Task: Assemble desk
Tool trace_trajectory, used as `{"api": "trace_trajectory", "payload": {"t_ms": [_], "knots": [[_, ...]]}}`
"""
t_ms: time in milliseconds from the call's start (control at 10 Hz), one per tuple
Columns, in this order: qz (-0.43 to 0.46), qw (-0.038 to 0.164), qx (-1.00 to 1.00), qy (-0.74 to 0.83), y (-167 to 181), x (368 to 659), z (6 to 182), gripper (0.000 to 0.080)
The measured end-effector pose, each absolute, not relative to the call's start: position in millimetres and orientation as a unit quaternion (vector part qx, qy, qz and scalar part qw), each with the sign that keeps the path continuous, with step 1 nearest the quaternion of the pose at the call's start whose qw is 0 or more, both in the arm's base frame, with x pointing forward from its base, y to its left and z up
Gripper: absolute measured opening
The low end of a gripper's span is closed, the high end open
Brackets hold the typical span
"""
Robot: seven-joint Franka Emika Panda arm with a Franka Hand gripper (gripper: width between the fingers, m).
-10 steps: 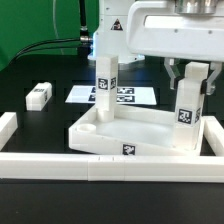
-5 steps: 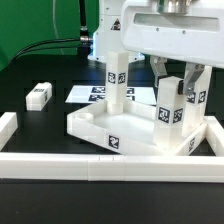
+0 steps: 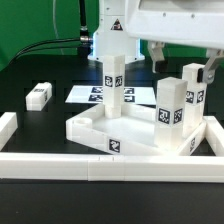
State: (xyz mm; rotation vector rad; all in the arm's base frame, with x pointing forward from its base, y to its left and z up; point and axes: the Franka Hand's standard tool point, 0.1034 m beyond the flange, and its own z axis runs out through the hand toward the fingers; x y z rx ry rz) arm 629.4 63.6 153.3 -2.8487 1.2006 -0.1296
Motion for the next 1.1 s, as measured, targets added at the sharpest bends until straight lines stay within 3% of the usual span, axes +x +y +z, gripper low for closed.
{"api": "trace_trajectory", "payload": {"t_ms": [200,300,900,1100], "knots": [[-0.05,0.035,-0.941,0.332,19.5,618.1,177.7,0.0647],[-0.051,0.03,-0.943,0.327,-3.4,617.5,174.7,0.0649],[-0.055,0.028,-0.949,0.31,-2.5,617.4,171.2,0.0649],[-0.083,0.007,-0.974,0.21,-62.1,604.7,154.3,0.0649]]}}
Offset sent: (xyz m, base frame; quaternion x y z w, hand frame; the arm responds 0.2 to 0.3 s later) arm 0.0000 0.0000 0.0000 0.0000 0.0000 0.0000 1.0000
